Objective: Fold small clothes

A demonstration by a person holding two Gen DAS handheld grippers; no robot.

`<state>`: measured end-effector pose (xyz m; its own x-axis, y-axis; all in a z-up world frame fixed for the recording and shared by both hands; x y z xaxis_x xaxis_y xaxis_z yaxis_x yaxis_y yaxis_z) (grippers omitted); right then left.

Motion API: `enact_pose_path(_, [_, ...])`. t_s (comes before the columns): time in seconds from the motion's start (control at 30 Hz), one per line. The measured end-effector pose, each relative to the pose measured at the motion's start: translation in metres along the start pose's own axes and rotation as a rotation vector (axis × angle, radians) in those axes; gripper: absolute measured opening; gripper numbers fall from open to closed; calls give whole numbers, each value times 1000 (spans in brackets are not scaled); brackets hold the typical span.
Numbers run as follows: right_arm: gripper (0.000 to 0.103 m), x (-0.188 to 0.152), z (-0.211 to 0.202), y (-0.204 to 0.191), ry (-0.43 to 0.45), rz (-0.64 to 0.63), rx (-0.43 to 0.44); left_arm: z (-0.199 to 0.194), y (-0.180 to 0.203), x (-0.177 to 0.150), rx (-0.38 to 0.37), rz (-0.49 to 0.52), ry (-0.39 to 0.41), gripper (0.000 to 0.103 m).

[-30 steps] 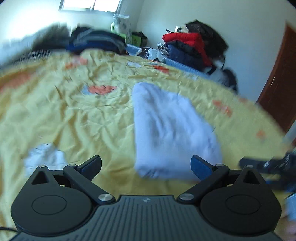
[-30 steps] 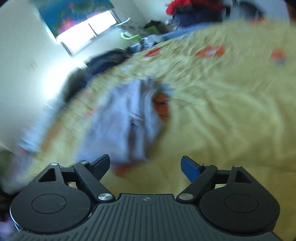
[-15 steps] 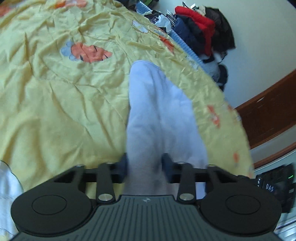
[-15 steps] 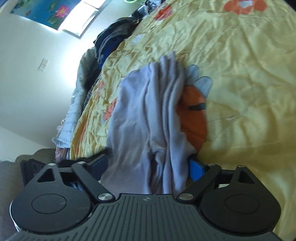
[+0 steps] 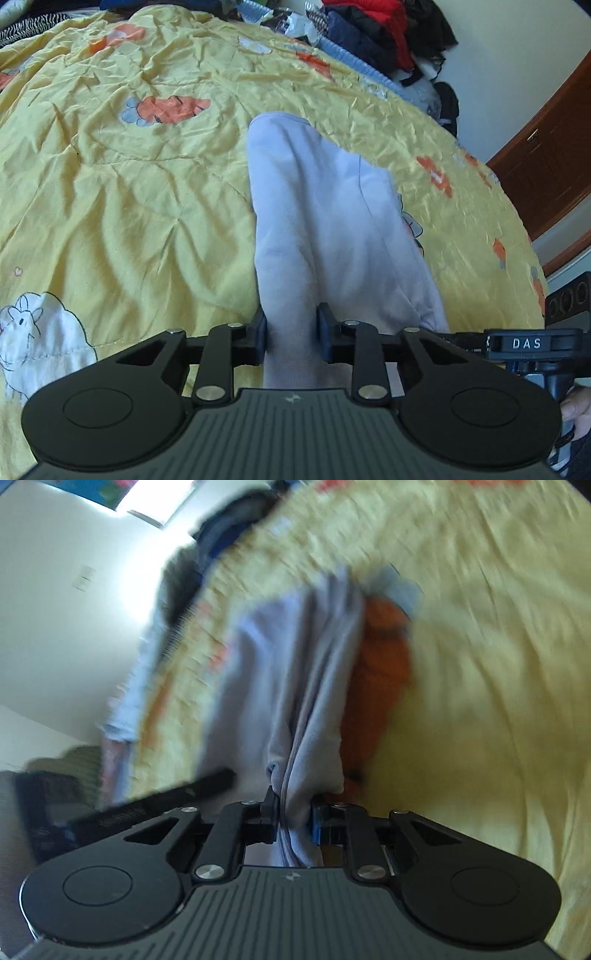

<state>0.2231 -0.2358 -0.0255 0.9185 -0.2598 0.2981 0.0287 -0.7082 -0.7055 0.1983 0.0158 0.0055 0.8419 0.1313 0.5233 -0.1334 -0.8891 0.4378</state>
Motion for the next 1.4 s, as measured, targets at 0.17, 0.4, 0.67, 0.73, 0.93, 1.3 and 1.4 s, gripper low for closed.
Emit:
enact_pose_path(0.17, [58, -13, -29, 8, 172, 73, 24, -44, 23, -31, 165, 139, 214, 83])
enact_pose_path(0.4, [62, -108, -57, -43, 348, -362, -259, -51, 57, -114, 274, 335, 256, 83])
enact_pose_path(0.67, [85, -152, -25, -46, 405, -458, -544, -39, 50, -142, 400, 278, 312, 103])
enact_pose_path(0.73, [89, -152, -20, -46, 433, -439, -558, -41, 43, -141, 393, 250, 321, 103])
enact_pose_path(0.93, [100, -160, -14, -42, 485, -433, -661, -40, 43, -142, 392, 257, 331, 103])
enact_pose_path(1.3, [101, -162, -13, -39, 498, -430, -661, -39, 43, -142, 384, 264, 332, 103])
enact_pose_path(1.4, [102, -162, -13, -39, 495, -433, -652, -39, 43, -142, 385, 263, 332, 103])
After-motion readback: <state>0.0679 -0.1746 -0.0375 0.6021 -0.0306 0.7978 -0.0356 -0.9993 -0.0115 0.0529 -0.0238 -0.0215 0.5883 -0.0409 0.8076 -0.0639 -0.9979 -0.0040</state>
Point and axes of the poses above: each gripper's, at about its wrist camera, not at the fingertips, and z roughly the way its jaws point, y to its right, x to its top, the point moved 1 cm from there along z, roughly the way its jaws point
